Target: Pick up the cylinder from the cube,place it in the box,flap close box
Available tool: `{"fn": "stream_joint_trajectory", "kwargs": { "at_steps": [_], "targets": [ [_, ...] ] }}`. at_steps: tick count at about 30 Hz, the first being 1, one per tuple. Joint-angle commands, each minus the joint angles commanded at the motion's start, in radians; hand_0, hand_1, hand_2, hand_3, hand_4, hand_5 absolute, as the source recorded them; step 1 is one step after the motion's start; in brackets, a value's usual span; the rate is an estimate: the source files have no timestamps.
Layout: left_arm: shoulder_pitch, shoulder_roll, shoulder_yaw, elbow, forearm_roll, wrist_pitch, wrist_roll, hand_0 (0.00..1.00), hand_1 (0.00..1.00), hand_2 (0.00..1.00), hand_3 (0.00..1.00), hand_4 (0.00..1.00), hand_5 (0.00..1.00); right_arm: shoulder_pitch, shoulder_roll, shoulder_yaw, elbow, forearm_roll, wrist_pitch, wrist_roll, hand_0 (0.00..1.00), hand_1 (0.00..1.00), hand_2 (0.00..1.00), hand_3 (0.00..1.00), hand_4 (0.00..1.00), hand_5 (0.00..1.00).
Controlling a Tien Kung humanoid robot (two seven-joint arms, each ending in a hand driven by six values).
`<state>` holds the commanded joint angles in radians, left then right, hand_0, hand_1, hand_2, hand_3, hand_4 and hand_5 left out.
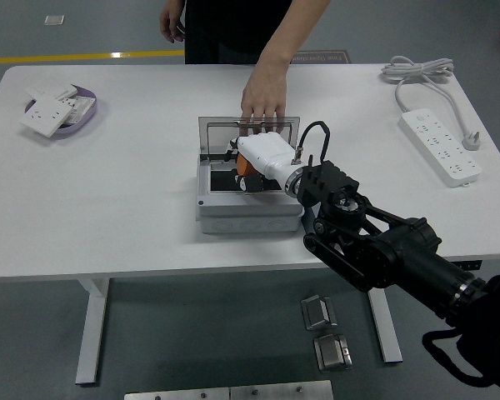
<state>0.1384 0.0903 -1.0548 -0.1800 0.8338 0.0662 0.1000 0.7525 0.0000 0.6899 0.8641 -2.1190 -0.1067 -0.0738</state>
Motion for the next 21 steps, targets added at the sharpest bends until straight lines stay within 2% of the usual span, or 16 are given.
{"fn": "stream_joint_trajectory", "kwargs": {
  "at_steps": [2,3,8,9,14,15,21],
  "targets": [
    [-0.001,0.000,0.000,0.000,0.001,0.000,0.000,0.572,0.623,0.600,0.615,0.660,0.171,0.000,0.000,0.001,0.001,0.002,0.004,0.003,0.621,0.651,0.655,0.687,0.601,0.299],
    [-0.001,0.000,0.000,0.000,0.001,0.000,0.000,0.571,0.622,0.600,0.615,0.657,0.170,-0.001,0.000,0.002,0.002,0.003,0.005,0.004,0.620,0.650,0.661,0.692,0.660,0.344],
    [0.000,-0.001,0.000,0.000,0.000,0.001,0.000,0.571,0.622,0.600,0.615,0.657,0.170,-0.006,0.000,0.002,0.012,0.019,0.011,0.012,0.620,0.650,0.661,0.692,0.660,0.344],
    [0.001,-0.001,0.000,0.000,0.000,0.001,0.000,0.571,0.622,0.600,0.614,0.657,0.169,-0.007,0.000,0.002,0.014,0.023,0.011,0.013,0.624,0.649,0.666,0.698,0.718,0.383],
    [0.001,-0.002,-0.001,0.000,0.001,0.001,-0.001,0.571,0.622,0.600,0.614,0.657,0.169,-0.014,-0.007,-0.003,0.036,0.070,0.016,0.018,0.624,0.649,0.666,0.698,0.718,0.383],
    [0.001,-0.003,-0.001,0.000,0.000,0.001,-0.002,0.572,0.622,0.599,0.614,0.655,0.168,-0.018,-0.012,-0.004,0.047,0.088,0.017,0.020,0.626,0.648,0.666,0.708,0.791,0.438],
    [0.003,-0.006,0.000,0.000,-0.003,0.001,-0.003,0.571,0.622,0.600,0.613,0.654,0.167,-0.035,-0.077,0.004,0.162,0.229,0.037,0.032,0.626,0.649,0.667,0.707,0.782,0.419]
  ]
}}
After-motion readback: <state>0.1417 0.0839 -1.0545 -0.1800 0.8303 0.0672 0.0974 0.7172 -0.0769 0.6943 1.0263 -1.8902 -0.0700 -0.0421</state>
